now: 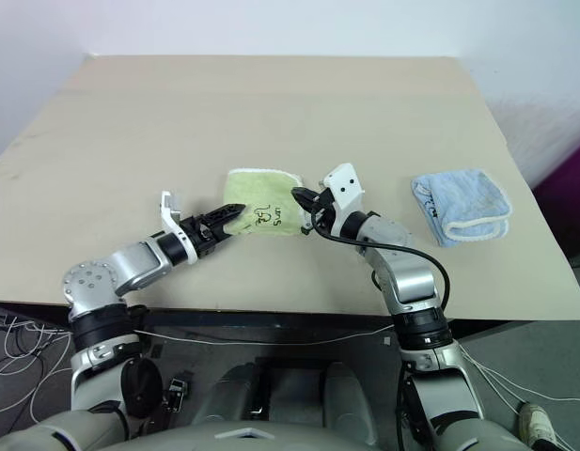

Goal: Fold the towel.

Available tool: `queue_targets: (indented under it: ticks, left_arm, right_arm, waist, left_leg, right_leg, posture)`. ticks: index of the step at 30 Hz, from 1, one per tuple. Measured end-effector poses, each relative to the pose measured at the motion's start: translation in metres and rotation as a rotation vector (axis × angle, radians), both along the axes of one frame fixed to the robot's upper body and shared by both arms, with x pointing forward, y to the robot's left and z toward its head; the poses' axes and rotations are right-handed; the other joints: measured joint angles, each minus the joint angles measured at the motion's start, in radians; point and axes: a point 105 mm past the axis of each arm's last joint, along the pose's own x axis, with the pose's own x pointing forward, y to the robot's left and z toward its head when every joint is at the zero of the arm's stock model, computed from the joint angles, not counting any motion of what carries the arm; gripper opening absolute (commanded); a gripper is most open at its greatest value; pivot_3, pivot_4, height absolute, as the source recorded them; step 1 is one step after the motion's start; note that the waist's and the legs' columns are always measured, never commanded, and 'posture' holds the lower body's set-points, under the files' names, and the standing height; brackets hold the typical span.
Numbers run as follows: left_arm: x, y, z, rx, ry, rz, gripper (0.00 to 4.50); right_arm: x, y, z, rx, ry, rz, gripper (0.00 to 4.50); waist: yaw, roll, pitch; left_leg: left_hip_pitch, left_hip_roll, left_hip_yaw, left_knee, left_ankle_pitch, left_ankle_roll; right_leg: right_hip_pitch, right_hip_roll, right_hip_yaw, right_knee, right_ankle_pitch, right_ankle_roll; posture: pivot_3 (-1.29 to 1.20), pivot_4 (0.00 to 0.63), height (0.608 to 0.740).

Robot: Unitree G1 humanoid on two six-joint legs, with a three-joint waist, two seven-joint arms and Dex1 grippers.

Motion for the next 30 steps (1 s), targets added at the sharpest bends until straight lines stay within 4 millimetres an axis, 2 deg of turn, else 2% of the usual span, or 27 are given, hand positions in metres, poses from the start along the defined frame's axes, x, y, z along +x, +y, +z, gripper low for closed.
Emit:
queue_targets:
  ticks: [7,8,17,21,25,27,30]
  left_arm:
    - [0.001,-0.001,0.001,-0.015,0.000,0.015,0.18]
    - [0.001,-0.001,0.002,-0.021,-0.004,0.015,0.02]
    - [0.005,0.003,0.007,-0.049,-0.021,0.057,0.02]
    - [0.019,0.020,0.016,-0.076,-0.041,0.159,0.02]
    - [0.044,0.065,0.054,-0.089,-0.152,0.334,0.02]
    - [0.054,0.097,0.086,-0.101,-0.247,0.441,0.02]
    - [0.060,0.139,0.119,-0.098,-0.350,0.576,0.02]
  right_arm:
    - [0.000,-0.001,-0.001,-0.002,0.001,-0.002,0.00]
    - [0.000,-0.001,-0.001,-0.003,0.002,-0.002,0.00]
    - [-0.001,-0.001,0.001,-0.002,-0.004,-0.004,0.00]
    - [0.000,-0.003,0.002,0.005,0.001,-0.016,0.00]
    - [0.001,-0.009,0.004,0.008,-0.002,-0.032,0.00]
    - [0.002,-0.011,0.006,0.005,-0.008,-0.038,0.00]
    - [0.003,-0.010,0.009,0.006,-0.016,-0.036,0.00]
  waist:
    - [-0.001,0.000,0.000]
    - [-0.002,0.000,0.000]
    - [-0.002,0.000,0.000]
    - [-0.002,0.000,0.000]
    - [-0.003,-0.001,0.000]
    - [-0.004,-0.001,0.000]
    - [-0.006,-0.001,0.000]
  left_leg:
    - [0.000,0.000,0.000,0.000,0.000,0.000]
    - [0.000,0.000,0.000,0.000,0.000,0.000]
    - [0.000,0.000,0.000,0.000,0.000,0.000]
    - [0.000,0.000,0.000,0.000,0.000,0.000]
    - [0.000,0.001,0.000,0.000,0.000,0.000]
    - [0.000,0.001,0.000,-0.001,0.000,0.000]
    - [0.000,0.000,0.001,-0.001,0.000,0.000]
  right_leg:
    - [0.000,0.000,0.000,0.000,0.000,0.000]
    - [0.000,0.000,0.000,0.000,0.000,0.000]
    - [0.000,0.000,0.000,0.000,0.000,0.000]
    - [0.000,0.001,0.000,0.000,0.000,0.000]
    - [-0.001,0.001,0.000,0.000,0.000,0.000]
    - [-0.001,0.001,0.000,0.000,0.000,0.000]
    - [-0.001,0.001,0.000,0.000,0.000,0.000]
  posture:
    - [0.00,0.150,0.740]
    - [0.00,0.150,0.740]
    - [0.00,0.150,0.740]
    - [0.00,0.150,0.740]
    - [0.00,0.150,0.740]
    - [0.00,0.150,0.740]
    - [0.00,0.150,0.740]
